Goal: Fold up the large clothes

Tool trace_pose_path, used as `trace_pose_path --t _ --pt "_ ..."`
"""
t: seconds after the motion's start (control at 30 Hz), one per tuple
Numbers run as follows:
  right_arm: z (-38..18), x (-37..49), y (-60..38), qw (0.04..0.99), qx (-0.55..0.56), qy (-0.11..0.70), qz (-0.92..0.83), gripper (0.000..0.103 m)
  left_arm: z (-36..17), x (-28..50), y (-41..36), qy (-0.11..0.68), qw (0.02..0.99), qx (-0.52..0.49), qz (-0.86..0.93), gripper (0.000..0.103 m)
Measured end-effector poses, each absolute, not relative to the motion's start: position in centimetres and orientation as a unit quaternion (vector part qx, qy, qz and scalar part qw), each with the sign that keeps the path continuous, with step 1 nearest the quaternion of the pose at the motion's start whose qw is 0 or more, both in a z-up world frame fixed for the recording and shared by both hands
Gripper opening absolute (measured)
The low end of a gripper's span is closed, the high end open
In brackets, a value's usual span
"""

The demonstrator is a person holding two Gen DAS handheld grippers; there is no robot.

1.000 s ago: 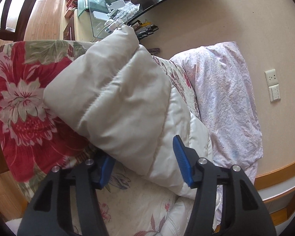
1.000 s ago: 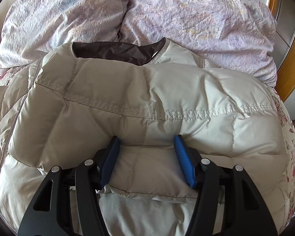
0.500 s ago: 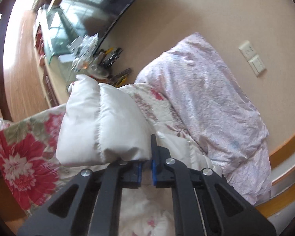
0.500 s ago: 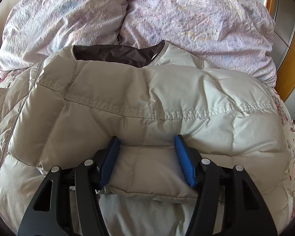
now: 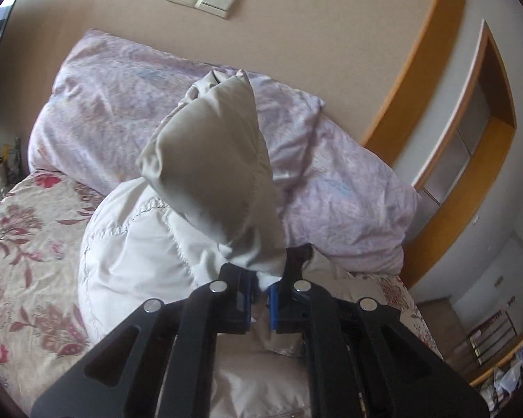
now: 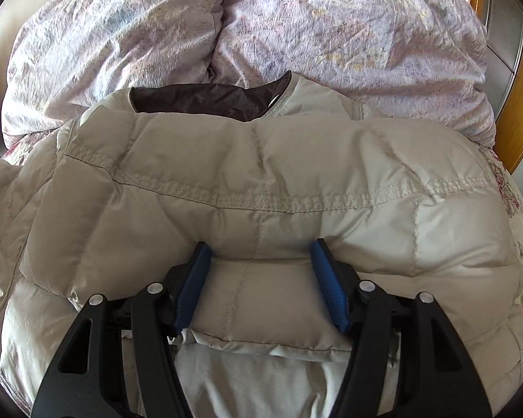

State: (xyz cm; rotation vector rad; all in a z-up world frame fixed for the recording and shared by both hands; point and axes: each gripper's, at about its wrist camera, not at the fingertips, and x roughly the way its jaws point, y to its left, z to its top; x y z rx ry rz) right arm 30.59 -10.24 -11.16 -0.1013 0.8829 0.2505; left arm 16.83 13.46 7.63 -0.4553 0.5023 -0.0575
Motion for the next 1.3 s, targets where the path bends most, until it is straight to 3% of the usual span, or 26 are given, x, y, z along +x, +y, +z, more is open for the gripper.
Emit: trace_pose_path --t 0.37,0.47,0.53,0.6,0.7,1.0,1.1,1.17,1.3 --pt "-11.1 30.5 -10.5 0.896 -0.037 0.425 0.126 0.064 -0.1 23.2 4.1 0.363 0.908 -0.186 -0.1 0.011" --pt "-10.8 30.5 -10.9 0.896 -0.025 0.423 0.132 0.064 -2.2 23.9 2.6 0.394 0.893 -0.187 -0.106 0.029" --pt "-10.6 30.5 -11.3 0.896 -0.019 0.423 0.132 0.064 -2.8 24.0 1.8 0.407 0.888 -0.179 -0.116 0.049" --pt "-10.0 30.3 -12.0 0.902 -0.021 0.417 0.113 0.064 -2.6 23.5 1.2 0.403 0.889 -0.172 -0.131 0.062" --pt "-8.9 29.7 -13.8 0.913 -0.023 0.4 0.078 0.064 -1.3 22.3 1.9 0.376 0.904 -0.155 -0.131 0.072" --pt "-2.2 27.3 -18.0 0.946 0.038 0.306 0.102 0.061 -0.6 21.6 9.2 0.353 0.923 -0.151 -0.026 0.075" --pt "-2.0 27.3 -15.6 0.929 0.026 0.315 0.192 0.052 -1.5 22.0 10.8 0.36 0.921 -0.148 0.0 0.075" --pt "-2.6 27.8 -13.7 0.918 0.012 0.324 0.229 0.04 -2.2 22.5 11.2 0.364 0.921 -0.135 0.015 0.075" --pt "-4.6 28.6 -10.9 0.908 -0.026 0.341 0.243 0.037 -3.8 23.3 11.9 0.371 0.922 -0.101 0.05 0.075"
